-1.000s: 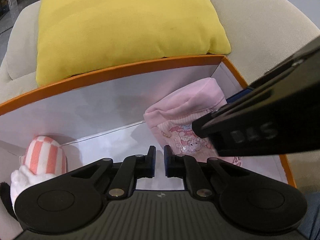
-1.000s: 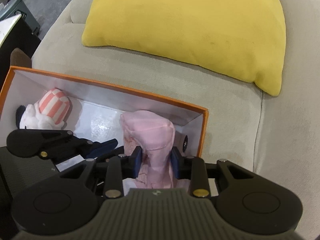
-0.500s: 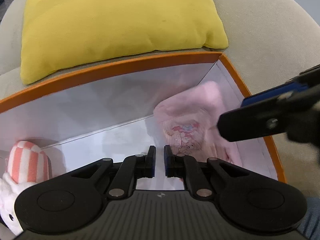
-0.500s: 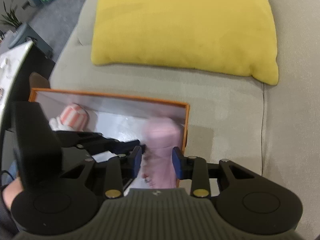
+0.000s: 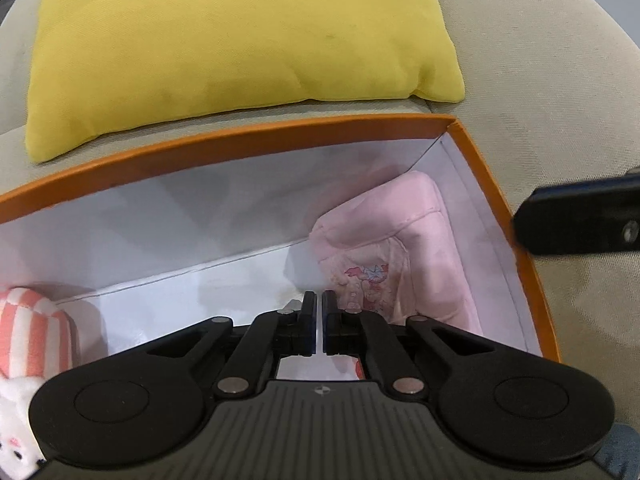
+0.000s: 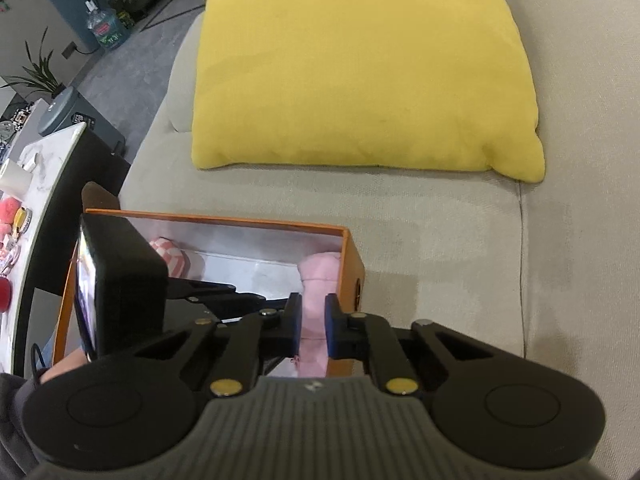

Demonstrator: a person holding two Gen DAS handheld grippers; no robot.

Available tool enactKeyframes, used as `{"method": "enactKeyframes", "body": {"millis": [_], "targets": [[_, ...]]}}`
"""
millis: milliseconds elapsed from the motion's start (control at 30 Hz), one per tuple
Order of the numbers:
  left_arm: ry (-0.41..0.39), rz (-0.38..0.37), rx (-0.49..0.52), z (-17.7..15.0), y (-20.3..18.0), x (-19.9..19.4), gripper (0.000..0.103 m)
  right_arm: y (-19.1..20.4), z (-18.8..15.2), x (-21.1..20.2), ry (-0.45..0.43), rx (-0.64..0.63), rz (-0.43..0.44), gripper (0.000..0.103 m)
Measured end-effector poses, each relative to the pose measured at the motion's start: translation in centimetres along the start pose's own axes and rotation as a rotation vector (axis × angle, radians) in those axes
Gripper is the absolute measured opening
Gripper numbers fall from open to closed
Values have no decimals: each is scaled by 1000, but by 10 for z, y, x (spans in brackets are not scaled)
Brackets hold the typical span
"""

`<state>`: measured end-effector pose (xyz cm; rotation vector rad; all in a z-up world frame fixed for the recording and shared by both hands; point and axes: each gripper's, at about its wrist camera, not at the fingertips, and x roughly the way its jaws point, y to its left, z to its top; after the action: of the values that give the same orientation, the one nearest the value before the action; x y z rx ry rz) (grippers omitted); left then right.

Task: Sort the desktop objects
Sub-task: 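Push the pink bag deeper into the box with the left tool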

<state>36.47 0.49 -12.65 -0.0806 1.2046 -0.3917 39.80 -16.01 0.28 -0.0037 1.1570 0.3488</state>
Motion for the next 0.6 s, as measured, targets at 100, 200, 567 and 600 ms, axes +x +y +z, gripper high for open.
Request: {"method": "enactKeyframes", "body": {"millis": [100, 200, 567, 600], "targets": [[5, 46, 9, 1, -2, -6, 2, 0, -6, -8, -38, -27, 0, 13], [-5, 84, 23, -1, -5, -15, 2, -3, -13, -11, -52, -14, 14, 14], [-188, 221, 149, -36, -44, -96, 2, 3, -79, -48, -237, -109, 29, 18], [-207, 226, 156, -43, -49, -107, 3, 6, -87, -50, -251, -124, 35, 18]]}}
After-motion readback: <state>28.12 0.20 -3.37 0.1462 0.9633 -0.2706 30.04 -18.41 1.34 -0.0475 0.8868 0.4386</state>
